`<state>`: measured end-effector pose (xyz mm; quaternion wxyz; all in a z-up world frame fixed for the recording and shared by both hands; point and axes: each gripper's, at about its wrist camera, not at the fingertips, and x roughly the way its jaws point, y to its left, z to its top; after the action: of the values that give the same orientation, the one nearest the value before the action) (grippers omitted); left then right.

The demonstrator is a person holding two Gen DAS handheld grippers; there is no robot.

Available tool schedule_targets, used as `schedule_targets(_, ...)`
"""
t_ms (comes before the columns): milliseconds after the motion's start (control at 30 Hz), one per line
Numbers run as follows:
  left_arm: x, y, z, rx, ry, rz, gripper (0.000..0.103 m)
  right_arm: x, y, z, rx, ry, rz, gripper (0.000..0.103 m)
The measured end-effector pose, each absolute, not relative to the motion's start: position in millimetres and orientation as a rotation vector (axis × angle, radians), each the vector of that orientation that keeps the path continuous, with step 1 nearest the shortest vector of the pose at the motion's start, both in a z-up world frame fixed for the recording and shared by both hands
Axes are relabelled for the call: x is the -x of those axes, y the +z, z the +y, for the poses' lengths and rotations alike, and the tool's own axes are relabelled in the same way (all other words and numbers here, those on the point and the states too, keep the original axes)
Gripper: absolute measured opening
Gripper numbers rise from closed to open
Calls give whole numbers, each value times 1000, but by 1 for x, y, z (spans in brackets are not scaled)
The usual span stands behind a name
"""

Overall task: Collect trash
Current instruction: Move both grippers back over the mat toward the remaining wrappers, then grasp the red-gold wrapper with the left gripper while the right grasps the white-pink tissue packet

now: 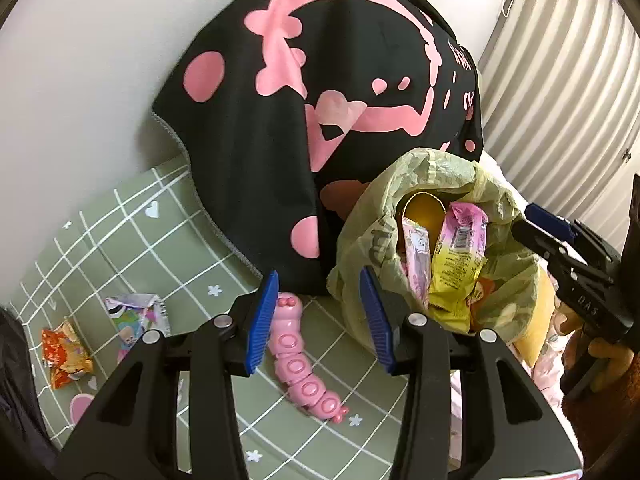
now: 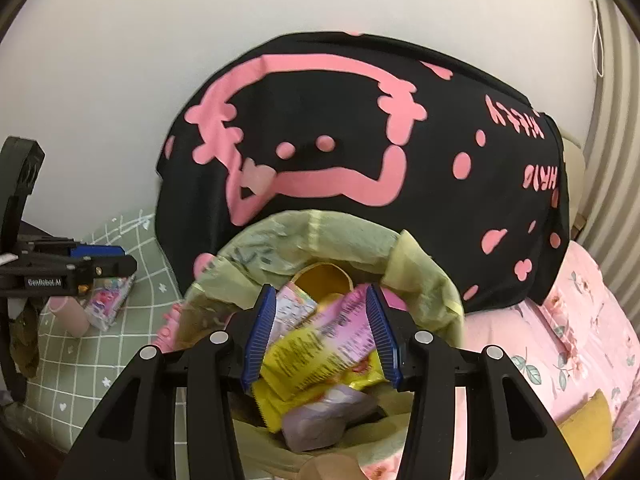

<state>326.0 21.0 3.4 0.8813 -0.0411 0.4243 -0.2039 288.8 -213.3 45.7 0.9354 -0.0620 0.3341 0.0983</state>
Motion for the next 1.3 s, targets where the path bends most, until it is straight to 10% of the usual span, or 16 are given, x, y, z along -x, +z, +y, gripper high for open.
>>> schedule_targets(733,-291,-29,271,308,62,867,41,-297,26,-74,117,505,699,47)
schedule_targets(1300,-281,-76,300,376,41,962,41,-323,-71,34,130,643,896,47)
